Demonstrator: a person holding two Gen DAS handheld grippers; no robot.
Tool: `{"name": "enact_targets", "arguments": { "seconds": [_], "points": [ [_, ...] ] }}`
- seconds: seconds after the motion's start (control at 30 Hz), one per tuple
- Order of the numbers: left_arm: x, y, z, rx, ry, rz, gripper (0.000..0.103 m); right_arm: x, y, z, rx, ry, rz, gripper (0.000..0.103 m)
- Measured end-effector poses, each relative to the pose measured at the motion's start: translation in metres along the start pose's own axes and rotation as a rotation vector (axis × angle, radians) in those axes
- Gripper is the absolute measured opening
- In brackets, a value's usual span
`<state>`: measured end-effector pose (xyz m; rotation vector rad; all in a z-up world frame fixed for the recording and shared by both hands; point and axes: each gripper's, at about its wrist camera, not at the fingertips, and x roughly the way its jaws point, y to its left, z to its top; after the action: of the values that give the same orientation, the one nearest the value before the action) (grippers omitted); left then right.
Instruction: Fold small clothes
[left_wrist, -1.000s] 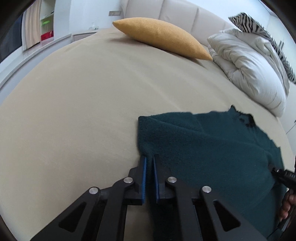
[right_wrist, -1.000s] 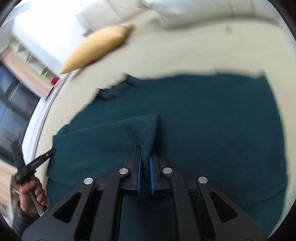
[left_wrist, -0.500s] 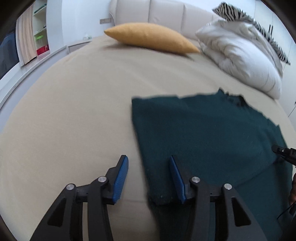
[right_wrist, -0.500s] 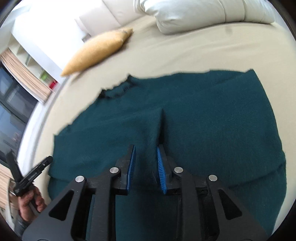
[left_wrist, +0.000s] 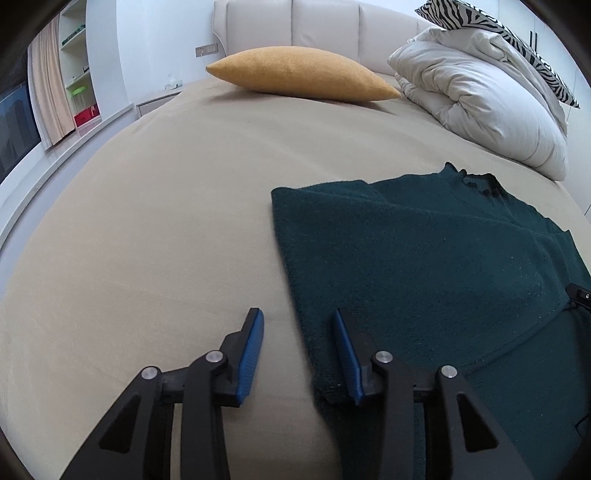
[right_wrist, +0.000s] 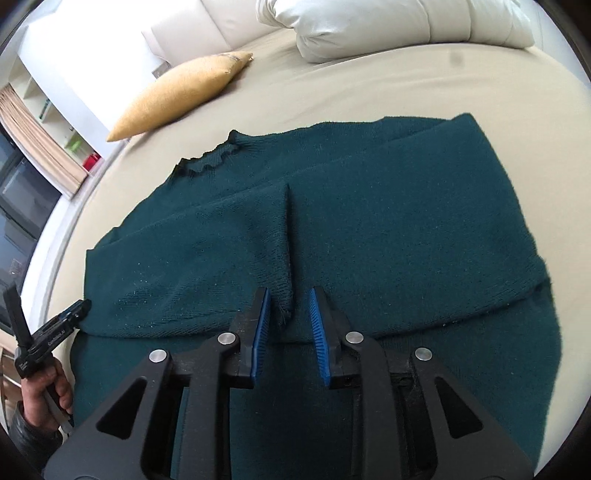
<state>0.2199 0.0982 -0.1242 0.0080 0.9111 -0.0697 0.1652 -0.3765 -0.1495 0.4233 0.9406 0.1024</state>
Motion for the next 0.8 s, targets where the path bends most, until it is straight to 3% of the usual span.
{"name": "enact_targets", "arguments": {
  "seconds": [0.2,0.3,0.43,0.47,0.53,0.8],
  "points": [
    [-0.028,0.011,-0.008,-0.048,-0.03,-0.019,0.049,-0.032,-0.005,-0.008,0.049,-0.021,-0.018,0.022],
    [-0.058,0.019,-0.026,-0.091,-0.054,-0.052,0.054,-0.059,-0.01,-0.021,0.072,-0.058,-0.005,0.029],
    [-0.098,0.029,-0.065,-0.141,-0.05,-0.124,0.068,-0.097,-0.016,-0.054,0.097,-0.091,0.021,0.054],
    [-0.108,0.033,-0.078,-0.165,-0.041,-0.15,0.073,-0.106,-0.017,-0.063,0.094,-0.097,0.028,0.061],
    [-0.123,0.039,-0.105,-0.213,0.002,-0.227,0.074,-0.121,-0.018,-0.08,0.086,-0.106,0.05,0.064],
    [-0.158,0.029,-0.19,-0.245,0.129,-0.373,0.073,-0.161,-0.04,-0.138,0.078,-0.056,0.138,0.064]
  ]
}}
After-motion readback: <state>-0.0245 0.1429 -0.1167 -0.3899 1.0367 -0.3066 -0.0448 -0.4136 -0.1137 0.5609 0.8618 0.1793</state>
